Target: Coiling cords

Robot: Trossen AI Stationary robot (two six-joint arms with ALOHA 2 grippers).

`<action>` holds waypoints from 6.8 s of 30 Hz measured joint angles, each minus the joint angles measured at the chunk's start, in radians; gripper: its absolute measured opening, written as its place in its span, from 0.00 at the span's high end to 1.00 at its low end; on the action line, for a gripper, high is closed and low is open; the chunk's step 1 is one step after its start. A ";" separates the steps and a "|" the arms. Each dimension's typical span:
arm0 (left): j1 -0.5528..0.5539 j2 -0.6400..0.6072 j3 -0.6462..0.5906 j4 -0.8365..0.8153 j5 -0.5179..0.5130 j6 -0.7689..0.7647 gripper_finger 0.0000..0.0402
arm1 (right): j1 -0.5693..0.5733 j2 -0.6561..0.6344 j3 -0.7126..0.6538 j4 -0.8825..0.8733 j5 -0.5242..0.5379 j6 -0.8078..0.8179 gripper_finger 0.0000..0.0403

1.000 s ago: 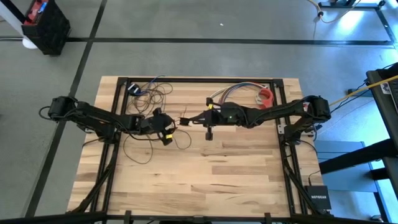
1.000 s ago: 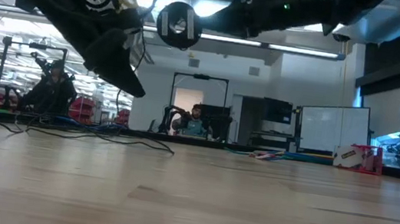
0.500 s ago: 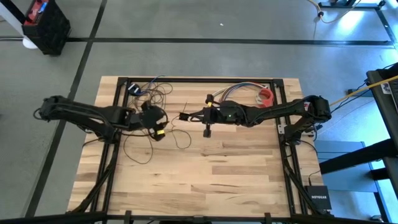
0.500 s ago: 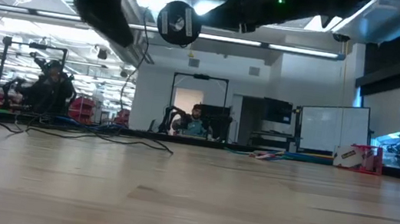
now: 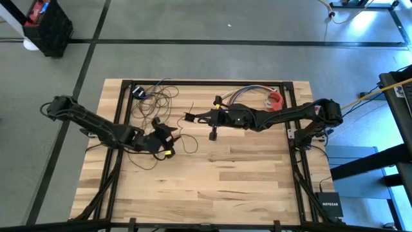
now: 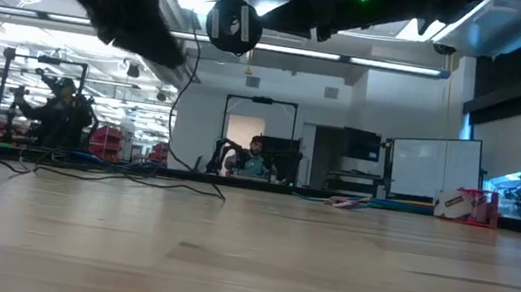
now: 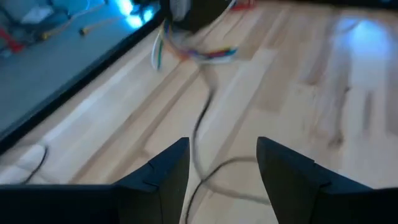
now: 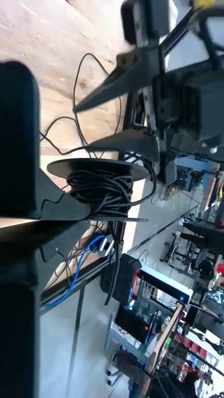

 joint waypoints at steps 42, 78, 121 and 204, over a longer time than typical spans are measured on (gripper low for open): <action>0.097 0.188 -0.065 0.258 -0.151 0.190 0.99 | 0.000 -0.001 0.000 0.142 -0.191 0.105 1.00; 0.094 0.274 -0.065 0.485 -0.084 0.259 0.96 | -0.001 0.060 0.000 -0.446 0.261 -0.009 0.80; 0.092 0.274 -0.066 0.448 -0.084 0.243 0.96 | 0.012 0.314 -0.009 -0.281 0.487 -0.344 0.62; 0.130 0.687 0.196 0.686 0.110 0.454 0.52 | -0.033 0.008 -0.009 -0.584 0.103 -0.060 0.99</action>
